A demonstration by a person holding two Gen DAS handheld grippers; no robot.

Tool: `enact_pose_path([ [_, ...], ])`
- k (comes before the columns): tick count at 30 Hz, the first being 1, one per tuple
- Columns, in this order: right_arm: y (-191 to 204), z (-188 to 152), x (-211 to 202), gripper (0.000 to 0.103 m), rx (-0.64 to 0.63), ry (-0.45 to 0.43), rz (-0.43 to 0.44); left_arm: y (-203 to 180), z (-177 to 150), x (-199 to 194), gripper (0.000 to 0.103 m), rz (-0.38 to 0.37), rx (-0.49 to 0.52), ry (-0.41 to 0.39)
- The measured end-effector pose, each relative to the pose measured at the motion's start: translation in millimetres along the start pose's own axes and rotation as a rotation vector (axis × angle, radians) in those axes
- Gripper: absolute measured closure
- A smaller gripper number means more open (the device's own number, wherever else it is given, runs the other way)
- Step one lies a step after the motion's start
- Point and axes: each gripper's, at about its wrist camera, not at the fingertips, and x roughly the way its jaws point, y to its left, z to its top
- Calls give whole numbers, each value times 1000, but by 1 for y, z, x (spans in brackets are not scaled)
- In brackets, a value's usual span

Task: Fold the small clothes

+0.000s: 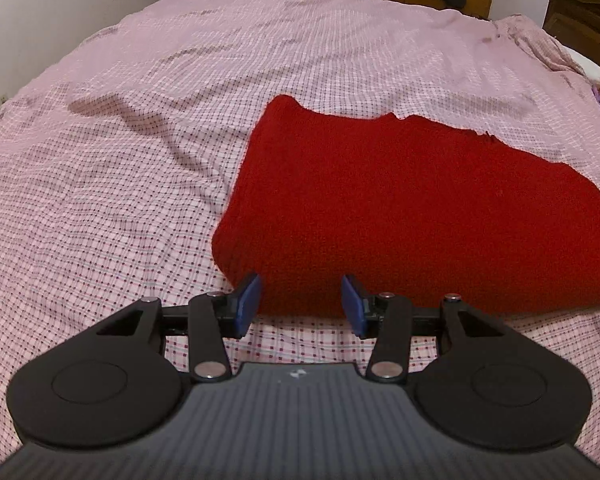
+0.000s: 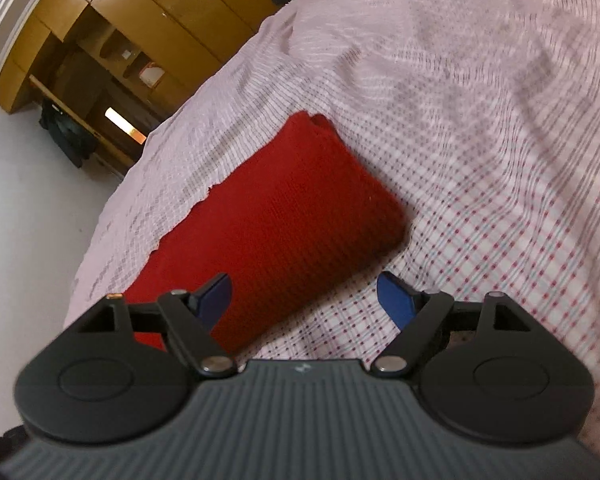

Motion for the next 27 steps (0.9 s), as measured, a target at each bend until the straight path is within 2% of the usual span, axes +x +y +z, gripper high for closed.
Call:
enact_pose_path([
  [7, 2, -6, 7, 20, -9, -27, -9, -1, -1, 3, 50, 6, 6, 0],
  [10, 3, -10, 0, 20, 17, -34, -11, -1, -1, 3, 50, 5, 6, 2],
  [16, 9, -22, -18, 20, -13, -52, -43, 0, -1, 5, 49, 4, 6, 2],
  [23, -4, -26, -21, 19, 131, -93, -19, 0, -3, 6, 49, 6, 10, -1],
  [27, -5, -24, -7, 16, 147, -115, 21, 0, -5, 6, 49, 6, 6, -1],
])
